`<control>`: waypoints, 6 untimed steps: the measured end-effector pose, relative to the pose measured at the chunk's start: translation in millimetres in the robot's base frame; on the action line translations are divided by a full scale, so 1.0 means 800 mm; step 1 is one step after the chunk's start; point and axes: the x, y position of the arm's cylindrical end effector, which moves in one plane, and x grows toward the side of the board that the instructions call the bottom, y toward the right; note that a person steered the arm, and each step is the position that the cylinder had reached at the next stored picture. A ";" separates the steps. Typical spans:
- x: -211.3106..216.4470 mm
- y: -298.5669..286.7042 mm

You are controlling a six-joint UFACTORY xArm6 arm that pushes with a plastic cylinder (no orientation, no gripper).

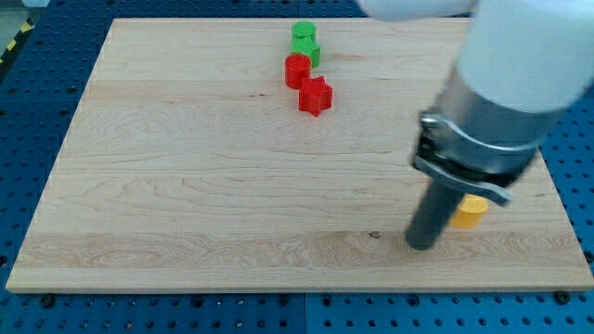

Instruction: Move the yellow hexagon a bit down

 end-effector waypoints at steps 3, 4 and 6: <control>-0.115 -0.006; -0.134 0.011; -0.134 0.051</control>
